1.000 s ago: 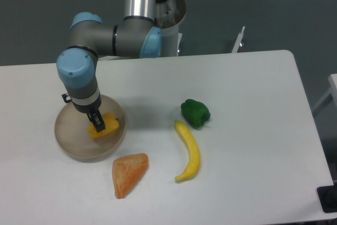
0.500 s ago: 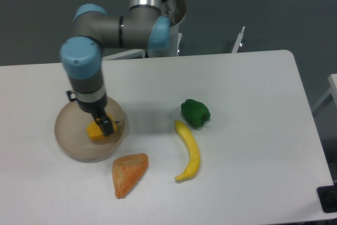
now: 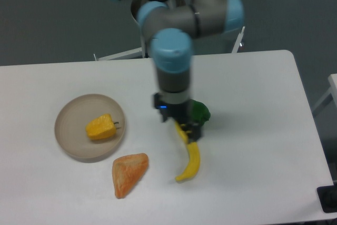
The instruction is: Place the yellow pepper on the plate
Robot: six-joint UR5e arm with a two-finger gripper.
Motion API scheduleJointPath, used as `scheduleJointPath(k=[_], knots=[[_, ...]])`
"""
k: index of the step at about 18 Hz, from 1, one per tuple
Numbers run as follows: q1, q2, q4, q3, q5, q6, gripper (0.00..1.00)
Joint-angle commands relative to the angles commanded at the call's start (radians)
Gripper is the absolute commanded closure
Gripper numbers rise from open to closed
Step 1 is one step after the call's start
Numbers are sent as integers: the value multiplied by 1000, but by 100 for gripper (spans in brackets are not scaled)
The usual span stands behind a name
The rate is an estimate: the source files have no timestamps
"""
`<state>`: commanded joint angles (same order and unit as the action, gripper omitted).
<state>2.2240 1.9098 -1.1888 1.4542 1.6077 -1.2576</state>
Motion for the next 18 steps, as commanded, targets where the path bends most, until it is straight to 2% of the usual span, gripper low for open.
scheduleJointPath(k=[2, 5, 8, 12, 18], knots=[[41, 15, 2, -2, -8, -40, 0], [84, 57, -5, -40, -49, -92, 0], [111, 64, -12, -22, -45, -95, 0], [109, 64, -17, 21, -40, -95, 0], [108, 64, -23, 20, -38, -157, 0]])
